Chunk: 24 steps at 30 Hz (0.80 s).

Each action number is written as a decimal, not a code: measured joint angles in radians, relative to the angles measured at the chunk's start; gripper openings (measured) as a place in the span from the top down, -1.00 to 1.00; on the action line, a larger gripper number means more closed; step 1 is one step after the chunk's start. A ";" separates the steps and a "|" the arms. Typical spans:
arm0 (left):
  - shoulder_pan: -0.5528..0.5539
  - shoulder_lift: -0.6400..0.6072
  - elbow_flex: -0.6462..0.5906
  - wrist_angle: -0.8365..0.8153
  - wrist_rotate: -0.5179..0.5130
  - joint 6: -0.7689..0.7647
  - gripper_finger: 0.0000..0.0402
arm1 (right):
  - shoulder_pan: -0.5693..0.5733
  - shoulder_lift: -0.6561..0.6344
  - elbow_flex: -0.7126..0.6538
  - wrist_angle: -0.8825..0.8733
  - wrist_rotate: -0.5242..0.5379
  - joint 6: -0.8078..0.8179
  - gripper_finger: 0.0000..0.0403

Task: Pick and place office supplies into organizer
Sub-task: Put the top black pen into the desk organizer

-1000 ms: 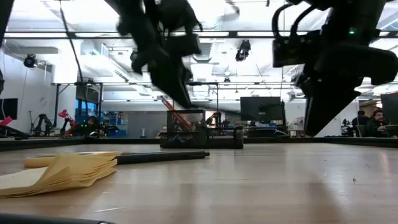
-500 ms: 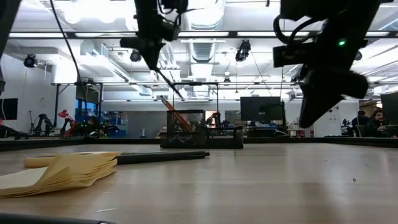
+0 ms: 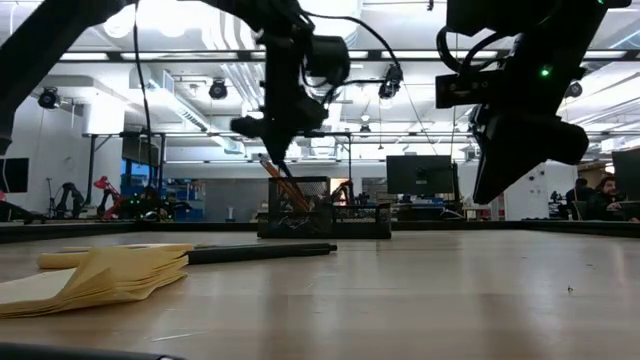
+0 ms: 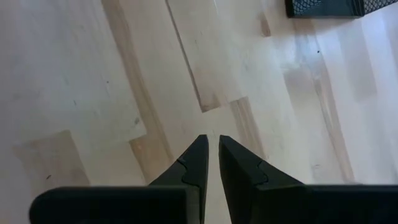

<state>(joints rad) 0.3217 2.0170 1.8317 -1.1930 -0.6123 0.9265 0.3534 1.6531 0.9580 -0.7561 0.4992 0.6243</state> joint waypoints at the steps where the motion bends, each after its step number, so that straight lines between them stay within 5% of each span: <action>1: -0.006 0.007 0.000 0.022 -0.002 -0.004 0.83 | 0.000 0.000 -0.002 0.001 0.000 0.000 0.86; 8: -0.053 -0.007 -0.001 0.009 0.003 -0.174 0.45 | -0.001 0.000 -0.019 0.008 0.000 -0.081 0.86; 13: -0.093 -0.108 -0.003 -0.084 0.018 -0.420 0.15 | -0.041 0.000 -0.020 0.112 -0.014 -0.328 0.86; 15: -0.109 -0.165 -0.008 -0.134 0.114 -0.599 0.06 | -0.085 0.000 -0.020 0.212 -0.102 -0.466 0.86; 19: -0.167 -0.335 -0.134 -0.023 0.476 -0.898 0.02 | -0.211 0.005 -0.018 0.408 -0.384 -0.616 0.86; 24: -0.362 -0.512 -0.479 0.238 0.528 -1.051 0.30 | -0.314 0.018 0.038 0.449 -0.476 -0.721 0.86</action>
<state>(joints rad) -0.0402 1.5054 1.3528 -0.9546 -0.0848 -0.1247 0.0394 1.6707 0.9963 -0.3071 0.0231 -0.0966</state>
